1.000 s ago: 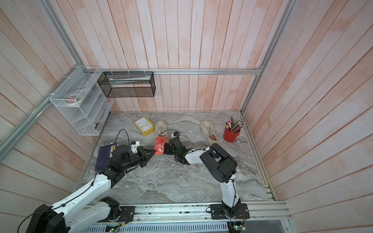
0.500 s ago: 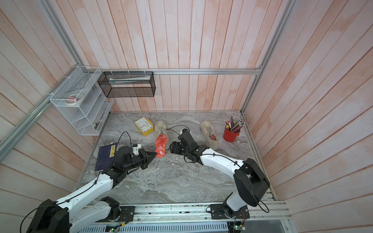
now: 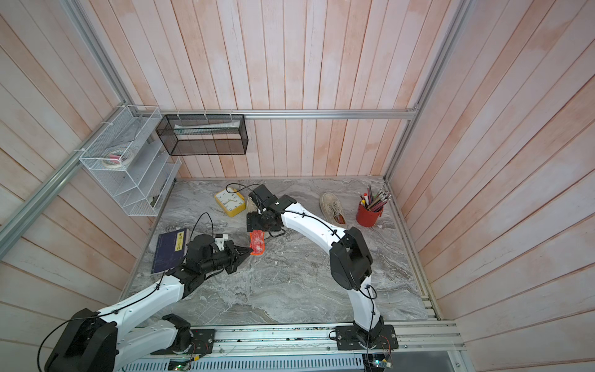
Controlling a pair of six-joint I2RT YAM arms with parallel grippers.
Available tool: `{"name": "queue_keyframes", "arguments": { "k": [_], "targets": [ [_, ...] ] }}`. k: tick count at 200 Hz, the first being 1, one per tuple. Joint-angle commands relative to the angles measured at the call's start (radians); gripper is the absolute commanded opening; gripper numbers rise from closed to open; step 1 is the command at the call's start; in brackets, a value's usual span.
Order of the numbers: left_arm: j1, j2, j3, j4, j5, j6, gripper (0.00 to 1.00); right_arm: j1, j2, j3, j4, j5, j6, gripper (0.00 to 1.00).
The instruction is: Remove the insole from the shoe
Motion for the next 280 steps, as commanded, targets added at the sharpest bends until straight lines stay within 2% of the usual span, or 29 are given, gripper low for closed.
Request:
{"name": "queue_keyframes", "arguments": {
  "k": [1, 25, 71, 133, 162, 173, 183, 203, 221, 248, 280],
  "targets": [
    [-0.005, 0.004, 0.017, 0.010, 0.017, 0.025, 0.00, 0.019, 0.072, 0.145, -0.244, 0.109, -0.080, 0.82],
    [-0.005, 0.000, 0.017, 0.012, 0.008, 0.024, 0.00, 0.033, 0.142, 0.249, -0.310, 0.135, -0.080, 0.82],
    [-0.005, 0.004, 0.015, 0.015, 0.012, 0.024, 0.00, 0.041, 0.226, 0.331, -0.322, 0.109, -0.066, 0.80],
    [-0.007, -0.010, 0.017, -0.002, 0.012, 0.031, 0.00, 0.038, 0.269, 0.399, -0.344, 0.094, -0.044, 0.57],
    [-0.006, -0.015, 0.017, -0.005, 0.014, 0.036, 0.00, 0.038, 0.256, 0.399, -0.351, 0.090, -0.039, 0.40],
    [-0.007, -0.017, 0.018, -0.012, 0.011, 0.038, 0.06, 0.038, 0.245, 0.394, -0.351, 0.086, -0.036, 0.33],
    [-0.007, -0.022, 0.020, -0.020, 0.005, 0.043, 0.15, 0.040, 0.233, 0.387, -0.350, 0.077, -0.033, 0.29],
    [-0.006, -0.045, 0.049, -0.089, -0.036, 0.078, 0.39, 0.040, 0.192, 0.359, -0.345, 0.069, -0.030, 0.27],
    [-0.003, -0.081, 0.078, -0.176, -0.099, 0.113, 0.50, 0.042, 0.122, 0.296, -0.324, 0.074, -0.026, 0.26],
    [0.001, -0.128, 0.127, -0.321, -0.215, 0.182, 0.54, 0.048, -0.029, 0.131, -0.278, 0.090, -0.019, 0.26],
    [0.004, -0.121, 0.222, -0.455, -0.347, 0.347, 0.54, 0.067, -0.280, -0.234, -0.155, 0.099, 0.016, 0.26]
  ]
}}
